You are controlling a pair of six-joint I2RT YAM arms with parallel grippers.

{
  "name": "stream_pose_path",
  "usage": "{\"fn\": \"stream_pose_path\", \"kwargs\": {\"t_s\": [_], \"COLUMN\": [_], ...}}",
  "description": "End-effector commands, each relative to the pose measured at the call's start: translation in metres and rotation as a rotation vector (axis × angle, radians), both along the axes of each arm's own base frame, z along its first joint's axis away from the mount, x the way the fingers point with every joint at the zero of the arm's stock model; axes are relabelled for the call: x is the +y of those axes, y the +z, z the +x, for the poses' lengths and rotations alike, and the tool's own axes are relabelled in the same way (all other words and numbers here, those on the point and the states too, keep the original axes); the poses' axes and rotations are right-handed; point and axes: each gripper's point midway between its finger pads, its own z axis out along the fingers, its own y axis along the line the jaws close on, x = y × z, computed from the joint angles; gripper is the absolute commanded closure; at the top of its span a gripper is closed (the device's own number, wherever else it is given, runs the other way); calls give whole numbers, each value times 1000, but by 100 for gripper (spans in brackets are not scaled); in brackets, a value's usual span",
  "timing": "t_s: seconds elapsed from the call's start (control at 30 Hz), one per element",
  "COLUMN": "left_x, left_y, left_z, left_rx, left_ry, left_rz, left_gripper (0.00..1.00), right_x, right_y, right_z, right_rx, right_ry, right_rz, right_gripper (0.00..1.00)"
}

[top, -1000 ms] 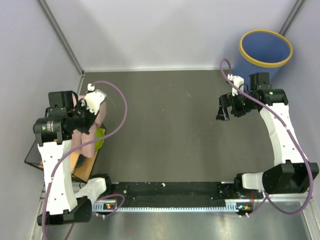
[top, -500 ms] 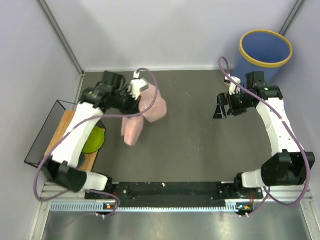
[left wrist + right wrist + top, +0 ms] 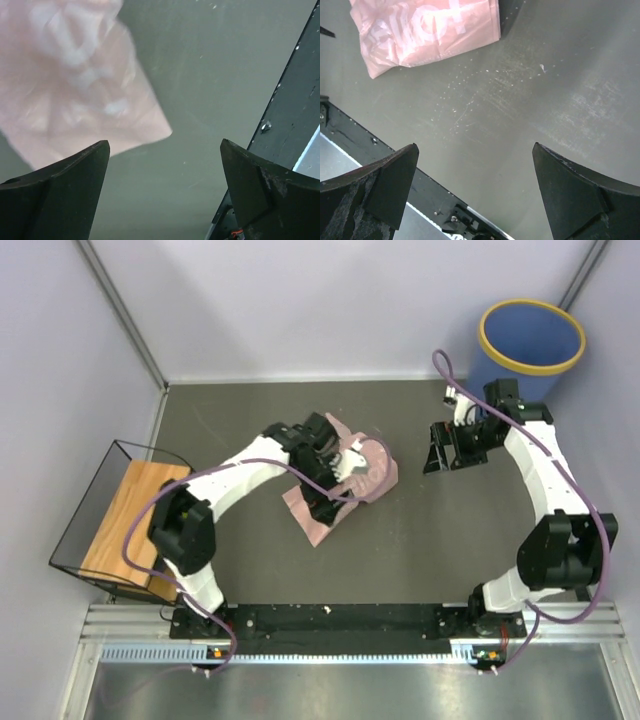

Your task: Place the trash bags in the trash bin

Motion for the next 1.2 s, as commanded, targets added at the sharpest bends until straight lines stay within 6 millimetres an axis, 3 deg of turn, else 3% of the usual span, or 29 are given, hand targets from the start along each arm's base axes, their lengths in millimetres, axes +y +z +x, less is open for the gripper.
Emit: {"fn": "stream_pose_path", "kwargs": {"t_s": [0.0,0.07,0.17,0.23,0.27,0.37,0.47,0.6,0.63,0.7,0.73,0.9,0.93,0.97,1.03,1.1,1.17], "left_x": [33,41,49,41,41,24,8,-4,-9,-16,-19,-33,-38,-40,-49,-51,-63], "left_y": [40,41,25,30,19,17,12,0,-7,-2,-4,5,9,11,20,22,28], "left_z": [24,49,68,75,80,95,105,130,130,132,128,115,110,107,98,88,63], "left_rx": [-142,-175,-109,-41,13,66,112,106,135,155,186,166,164,158,127,83,26], "left_ry": [71,174,246,243,263,254,259,296,292,271,264,187,167,160,111,78,7], "left_rz": [-117,-159,-188,-269,-273,-328,-388,-421,-425,-456,-454,-455,-457,-455,-449,-402,-368], "left_gripper": [2,2,2,2,2,2,2,5,9,19,33,65,69,83,95,100,100], "right_x": [10,16,32,42,45,52,59,62,61,59,57,43,33,30,25,22,18], "right_y": [-3,-8,-2,-7,-3,-6,-11,-17,-19,-20,-19,-12,-12,-11,-8,-9,-7], "right_z": [9,17,36,46,53,67,85,94,94,92,91,92,95,94,94,90,88], "right_rx": [18,39,20,40,34,62,62,80,83,82,83,92,88,90,76,90,82], "right_ry": [18,12,20,31,29,24,34,29,28,25,21,-26,-50,-55,-58,-62,-59], "right_rz": [86,129,206,216,224,264,285,290,287,281,281,322,323,322,316,306,298], "right_gripper": [1,1,1,1,1,1,1,1,1,1,1,1,1,1,1,1,1]}}
